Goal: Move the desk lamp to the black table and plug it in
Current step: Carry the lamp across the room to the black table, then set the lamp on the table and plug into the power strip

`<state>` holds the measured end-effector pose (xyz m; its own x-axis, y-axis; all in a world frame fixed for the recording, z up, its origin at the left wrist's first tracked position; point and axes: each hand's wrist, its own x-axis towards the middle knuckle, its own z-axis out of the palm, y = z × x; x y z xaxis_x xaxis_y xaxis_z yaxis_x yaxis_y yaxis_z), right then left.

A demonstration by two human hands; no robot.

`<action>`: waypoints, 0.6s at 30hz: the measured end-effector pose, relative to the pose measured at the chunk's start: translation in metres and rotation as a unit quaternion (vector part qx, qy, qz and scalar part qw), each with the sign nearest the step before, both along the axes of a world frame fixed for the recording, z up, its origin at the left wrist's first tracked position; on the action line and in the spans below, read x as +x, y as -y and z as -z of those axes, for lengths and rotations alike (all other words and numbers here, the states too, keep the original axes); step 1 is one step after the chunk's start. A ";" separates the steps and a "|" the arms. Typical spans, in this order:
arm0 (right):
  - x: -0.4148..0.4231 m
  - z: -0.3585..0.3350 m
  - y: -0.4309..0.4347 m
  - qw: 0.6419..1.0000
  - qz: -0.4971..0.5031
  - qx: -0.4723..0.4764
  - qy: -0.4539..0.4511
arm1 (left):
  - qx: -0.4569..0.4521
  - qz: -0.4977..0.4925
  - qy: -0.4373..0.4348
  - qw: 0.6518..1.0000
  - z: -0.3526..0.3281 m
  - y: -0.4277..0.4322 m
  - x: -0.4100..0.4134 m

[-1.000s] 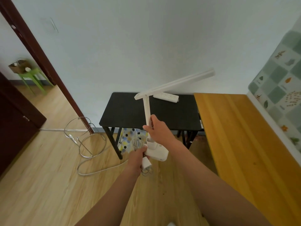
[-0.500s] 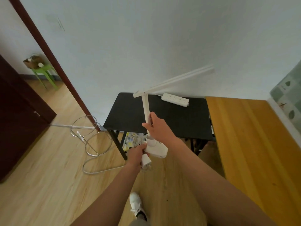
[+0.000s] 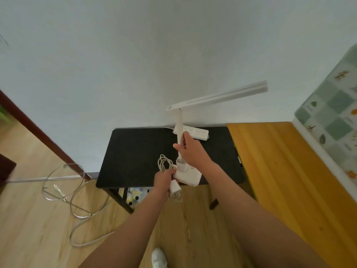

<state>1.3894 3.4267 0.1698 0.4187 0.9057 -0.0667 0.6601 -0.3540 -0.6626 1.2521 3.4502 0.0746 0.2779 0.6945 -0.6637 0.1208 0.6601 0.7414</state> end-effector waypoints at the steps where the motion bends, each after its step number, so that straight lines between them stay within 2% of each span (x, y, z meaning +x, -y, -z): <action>1: 0.002 -0.001 -0.008 1.000 0.006 0.002 0.003 | -0.002 0.012 -0.004 1.000 0.000 -0.011 0.003; 5: 0.010 0.002 -0.032 0.998 0.052 0.028 -0.038 | -0.015 0.051 -0.007 0.999 0.000 -0.050 0.013; 13: 0.042 0.019 -0.042 0.986 0.156 0.046 -0.038 | 0.029 0.186 -0.042 0.981 0.002 -0.097 0.055; 18: 0.063 0.035 -0.042 0.983 0.179 0.040 0.030 | 0.090 0.271 -0.111 0.952 0.005 -0.120 0.087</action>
<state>1.4526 3.4687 0.1349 0.7130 0.7004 0.0328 0.5412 -0.5199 -0.6609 1.3396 3.5699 0.0700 0.4940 0.5978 -0.6314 0.5744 0.3207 0.7531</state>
